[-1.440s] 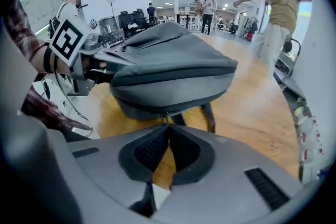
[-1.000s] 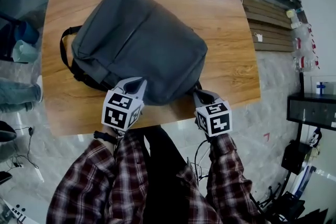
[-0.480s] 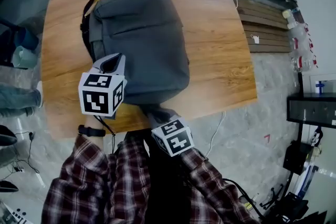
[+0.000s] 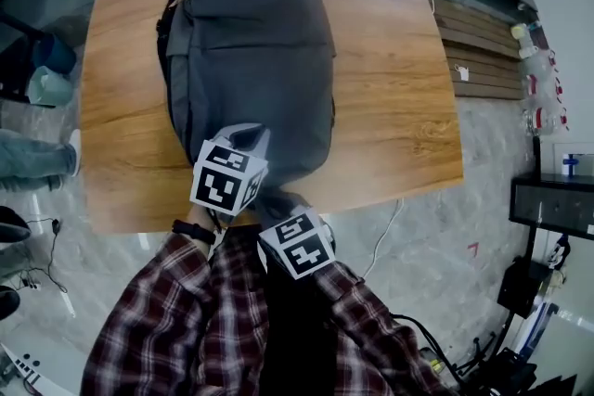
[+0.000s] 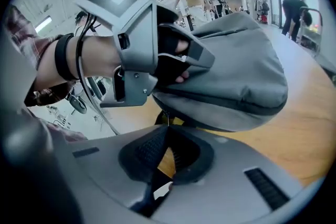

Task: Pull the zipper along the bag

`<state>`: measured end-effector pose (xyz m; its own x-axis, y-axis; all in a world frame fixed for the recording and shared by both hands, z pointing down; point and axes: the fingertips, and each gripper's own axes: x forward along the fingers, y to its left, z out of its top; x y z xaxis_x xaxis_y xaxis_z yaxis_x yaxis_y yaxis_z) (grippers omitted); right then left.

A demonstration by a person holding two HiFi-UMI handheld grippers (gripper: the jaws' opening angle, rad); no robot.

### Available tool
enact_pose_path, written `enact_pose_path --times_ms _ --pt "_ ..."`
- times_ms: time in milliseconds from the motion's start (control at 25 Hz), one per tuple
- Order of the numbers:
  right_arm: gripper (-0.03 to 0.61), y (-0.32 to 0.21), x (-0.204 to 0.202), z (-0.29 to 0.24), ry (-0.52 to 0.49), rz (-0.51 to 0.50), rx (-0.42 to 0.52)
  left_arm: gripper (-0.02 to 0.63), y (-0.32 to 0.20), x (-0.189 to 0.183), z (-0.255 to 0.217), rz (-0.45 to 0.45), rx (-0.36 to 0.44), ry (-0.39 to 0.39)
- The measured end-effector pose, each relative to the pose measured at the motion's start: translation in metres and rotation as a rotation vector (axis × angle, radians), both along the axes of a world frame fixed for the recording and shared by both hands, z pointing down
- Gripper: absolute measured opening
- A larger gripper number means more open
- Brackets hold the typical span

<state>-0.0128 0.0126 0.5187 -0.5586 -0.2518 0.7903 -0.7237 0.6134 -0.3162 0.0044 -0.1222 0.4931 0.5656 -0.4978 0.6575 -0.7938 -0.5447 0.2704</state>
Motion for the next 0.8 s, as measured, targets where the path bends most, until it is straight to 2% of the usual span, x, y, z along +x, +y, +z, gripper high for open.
enact_pose_path --times_ms 200,560,800 --pt "0.015 -0.004 0.026 0.003 0.044 -0.017 0.018 0.011 0.001 -0.002 0.001 0.017 -0.005 0.028" --pt "0.017 -0.03 0.09 0.001 0.138 -0.032 0.068 0.009 0.008 0.0 0.0 0.073 0.023 0.024" --pt "0.021 -0.048 0.11 0.002 0.194 -0.073 0.094 0.01 0.014 0.006 -0.003 0.113 0.03 0.038"
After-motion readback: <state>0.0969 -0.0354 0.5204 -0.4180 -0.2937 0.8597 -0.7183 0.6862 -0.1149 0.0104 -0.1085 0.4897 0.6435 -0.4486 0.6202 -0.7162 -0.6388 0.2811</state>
